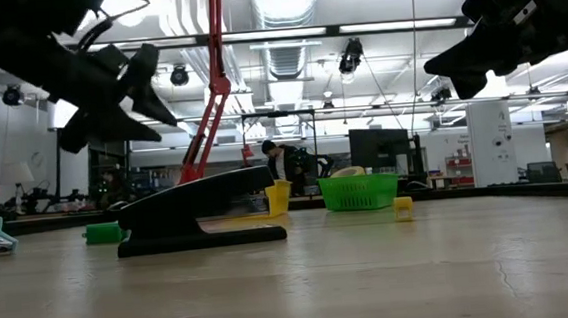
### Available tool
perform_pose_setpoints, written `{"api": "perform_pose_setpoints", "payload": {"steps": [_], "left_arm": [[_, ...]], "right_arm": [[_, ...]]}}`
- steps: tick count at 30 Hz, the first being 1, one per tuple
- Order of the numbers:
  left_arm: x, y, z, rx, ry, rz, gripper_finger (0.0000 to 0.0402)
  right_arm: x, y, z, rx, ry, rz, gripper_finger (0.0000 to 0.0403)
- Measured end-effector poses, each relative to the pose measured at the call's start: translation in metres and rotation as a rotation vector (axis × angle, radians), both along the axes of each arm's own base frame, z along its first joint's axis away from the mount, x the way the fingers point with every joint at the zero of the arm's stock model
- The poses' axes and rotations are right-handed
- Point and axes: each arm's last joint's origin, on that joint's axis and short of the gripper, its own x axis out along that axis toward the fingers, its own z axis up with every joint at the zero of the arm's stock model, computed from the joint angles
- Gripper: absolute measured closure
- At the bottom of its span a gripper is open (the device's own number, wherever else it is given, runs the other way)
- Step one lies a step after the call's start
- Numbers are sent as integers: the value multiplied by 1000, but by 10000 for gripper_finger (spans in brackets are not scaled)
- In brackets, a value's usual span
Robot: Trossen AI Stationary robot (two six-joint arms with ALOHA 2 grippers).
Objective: Pick and place Stapler, Stapler remover, tape
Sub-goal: Put the top blue staple remover into the yellow bin
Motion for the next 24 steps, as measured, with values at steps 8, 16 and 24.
{"api": "perform_pose_setpoints", "payload": {"steps": [8,16,24], "left_arm": [[5,-1,7,-103,326,89,228],[19,-5,6,-275,458,67,239],[23,-7,-9,-345,535,50,239]], "right_arm": [[0,0,0,0,0,0,390],[0,0,0,0,1,0,390],[0,0,0,0,1,0,390]]}}
